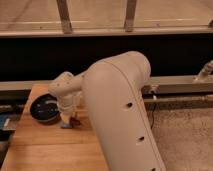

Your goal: Place the pepper on the white sponge

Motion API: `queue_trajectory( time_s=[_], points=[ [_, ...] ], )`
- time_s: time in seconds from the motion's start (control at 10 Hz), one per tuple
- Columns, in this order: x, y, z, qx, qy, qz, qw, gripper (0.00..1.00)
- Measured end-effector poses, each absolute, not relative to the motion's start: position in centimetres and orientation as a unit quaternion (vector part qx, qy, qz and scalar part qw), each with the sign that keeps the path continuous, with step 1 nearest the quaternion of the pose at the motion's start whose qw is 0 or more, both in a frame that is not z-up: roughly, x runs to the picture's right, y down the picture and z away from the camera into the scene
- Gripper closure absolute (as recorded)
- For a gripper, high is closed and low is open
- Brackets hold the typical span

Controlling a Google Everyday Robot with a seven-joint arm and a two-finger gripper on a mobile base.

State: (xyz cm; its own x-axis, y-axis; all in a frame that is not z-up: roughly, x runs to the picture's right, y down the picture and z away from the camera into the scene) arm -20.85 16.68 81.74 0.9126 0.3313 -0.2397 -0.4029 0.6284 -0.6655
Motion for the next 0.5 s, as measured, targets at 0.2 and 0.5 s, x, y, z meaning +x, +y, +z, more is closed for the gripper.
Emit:
queue_trajectory(
  time_s=[0.2, 0.5],
  points=[
    [-21.9, 17.2, 81.9, -0.385, 0.046, 0.190, 0.902, 1.00],
    [-22.4, 17.6, 82.2, -0.387, 0.049, 0.181, 0.903, 0.90]
  ],
)
